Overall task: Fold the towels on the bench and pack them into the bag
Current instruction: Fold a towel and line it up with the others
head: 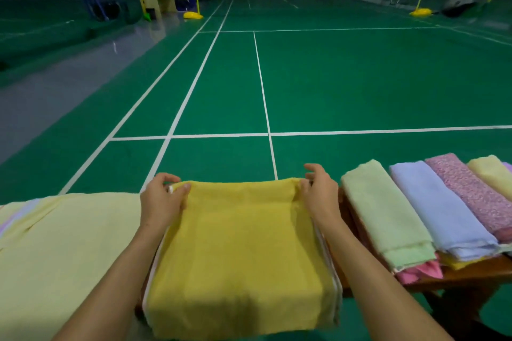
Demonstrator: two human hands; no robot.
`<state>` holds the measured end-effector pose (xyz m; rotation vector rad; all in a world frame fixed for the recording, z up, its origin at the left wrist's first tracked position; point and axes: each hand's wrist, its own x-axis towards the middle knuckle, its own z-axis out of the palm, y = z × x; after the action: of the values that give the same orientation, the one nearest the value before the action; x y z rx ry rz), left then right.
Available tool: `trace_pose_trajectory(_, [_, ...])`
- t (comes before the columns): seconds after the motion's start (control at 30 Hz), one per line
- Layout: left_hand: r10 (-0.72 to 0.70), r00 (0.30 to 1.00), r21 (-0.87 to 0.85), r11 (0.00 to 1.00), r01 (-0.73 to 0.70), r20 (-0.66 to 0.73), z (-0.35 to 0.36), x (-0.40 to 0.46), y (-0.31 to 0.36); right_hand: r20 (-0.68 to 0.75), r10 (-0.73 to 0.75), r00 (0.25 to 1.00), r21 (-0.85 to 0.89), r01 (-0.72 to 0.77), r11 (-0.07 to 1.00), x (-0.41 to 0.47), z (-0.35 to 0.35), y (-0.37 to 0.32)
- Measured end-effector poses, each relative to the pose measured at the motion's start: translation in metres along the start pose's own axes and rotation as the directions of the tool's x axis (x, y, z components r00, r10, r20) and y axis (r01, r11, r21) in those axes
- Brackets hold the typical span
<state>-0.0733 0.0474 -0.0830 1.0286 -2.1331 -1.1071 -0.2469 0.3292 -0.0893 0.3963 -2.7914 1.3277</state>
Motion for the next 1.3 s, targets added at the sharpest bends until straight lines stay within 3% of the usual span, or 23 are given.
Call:
trace_pose_trajectory(0.4, [0.189, 0.936, 0.033, 0.978, -0.208, 0.297, -0.007, -0.036, 0.001, 0.223, 0.065, 0.973, -0.099, -0.044, 0.994, -0.05, -0.039, 0.025])
trace_pose_trajectory(0.53, [0.236, 0.832, 0.18, 0.913, -0.367, 0.502, -0.003, -0.074, 0.005, 0.259, 0.11, 0.96, -0.268, -0.039, 0.963, -0.085, -0.052, 0.037])
trace_pose_trajectory(0.63, [0.183, 0.748, 0.389, 0.761, -0.519, 0.638, 0.008, -0.099, 0.006, 0.273, 0.143, 0.951, -0.322, -0.049, 0.945, -0.102, -0.057, 0.041])
trace_pose_trajectory(0.73, [0.186, 0.762, 0.486, 0.671, -0.56, 0.62, 0.016, -0.107, 0.013, 0.304, 0.167, 0.938, -0.326, -0.063, 0.943, -0.108, -0.062, 0.043])
trace_pose_trajectory(0.87, [0.192, 0.782, 0.532, 0.635, -0.56, 0.594, 0.024, -0.1, 0.015, 0.428, 0.156, 0.89, -0.21, -0.07, 0.975, -0.105, -0.068, 0.042])
trace_pose_trajectory(0.93, [0.215, 0.788, 0.546, 0.616, -0.568, 0.577, 0.029, -0.098, 0.019, 0.425, 0.122, 0.897, -0.146, -0.065, 0.987, -0.103, -0.069, 0.042])
trace_pose_trajectory(1.03, [0.332, 0.765, 0.504, 0.598, -0.623, 0.552, 0.041, -0.099, 0.028, 0.406, 0.052, 0.913, -0.041, -0.038, 0.998, -0.102, -0.067, 0.04])
trace_pose_trajectory(1.13, [0.443, 0.68, 0.3, 0.66, -0.689, 0.584, 0.059, -0.105, 0.043, 0.388, -0.027, 0.921, 0.032, 0.015, 0.999, -0.101, -0.06, 0.037])
trace_pose_trajectory(1.23, [0.454, 0.572, 0.122, 0.702, -0.702, 0.683, 0.075, -0.111, 0.06, 0.383, -0.107, 0.917, 0.1, 0.074, 0.992, -0.1, -0.054, 0.034])
trace_pose_trajectory(1.3, [0.418, 0.515, 0.095, 0.701, -0.707, 0.748, 0.085, -0.111, 0.071, 0.388, -0.157, 0.908, 0.143, 0.109, 0.984, -0.099, -0.051, 0.034])
